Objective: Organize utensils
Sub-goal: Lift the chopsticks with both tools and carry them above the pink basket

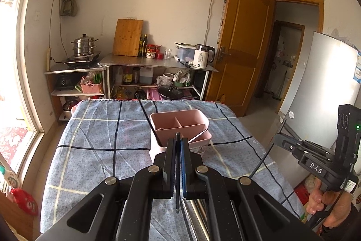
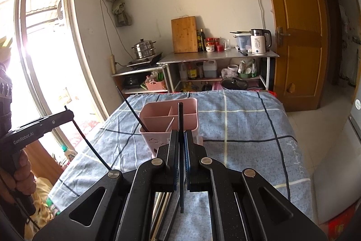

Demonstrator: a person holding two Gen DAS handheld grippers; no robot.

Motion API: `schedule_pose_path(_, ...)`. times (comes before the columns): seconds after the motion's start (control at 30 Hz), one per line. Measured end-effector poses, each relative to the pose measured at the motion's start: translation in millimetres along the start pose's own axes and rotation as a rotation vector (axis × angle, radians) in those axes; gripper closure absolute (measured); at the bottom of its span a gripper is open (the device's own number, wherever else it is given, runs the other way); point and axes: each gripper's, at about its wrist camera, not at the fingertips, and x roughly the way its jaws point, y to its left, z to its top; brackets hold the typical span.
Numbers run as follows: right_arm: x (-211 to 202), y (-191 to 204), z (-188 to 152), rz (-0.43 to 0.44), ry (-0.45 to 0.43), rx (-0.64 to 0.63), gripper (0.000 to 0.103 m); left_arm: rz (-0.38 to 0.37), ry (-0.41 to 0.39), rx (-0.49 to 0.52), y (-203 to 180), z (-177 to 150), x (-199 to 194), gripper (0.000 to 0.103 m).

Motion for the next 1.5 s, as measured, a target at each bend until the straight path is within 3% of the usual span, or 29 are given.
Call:
schedule_pose_path(0.37, 6.5, 5.3, 12.5, 0.027, -0.008, -0.012, 0.098, -0.032, 0.008, 0.005, -7.4, 16.6, 11.6, 0.099)
schedule_pose_path(0.97, 26.7, 21.2, 84.0, 0.088, -0.105, -0.011, 0.098, -0.019, -0.090, 0.019, -9.5, 103.4, 25.3, 0.099)
schedule_pose_path(1.5, 76.8, 17.0, 112.7, 0.107, -0.137, 0.048, 0.098, 0.013, -0.076, 0.000, 19.4, 127.4, 89.3, 0.099)
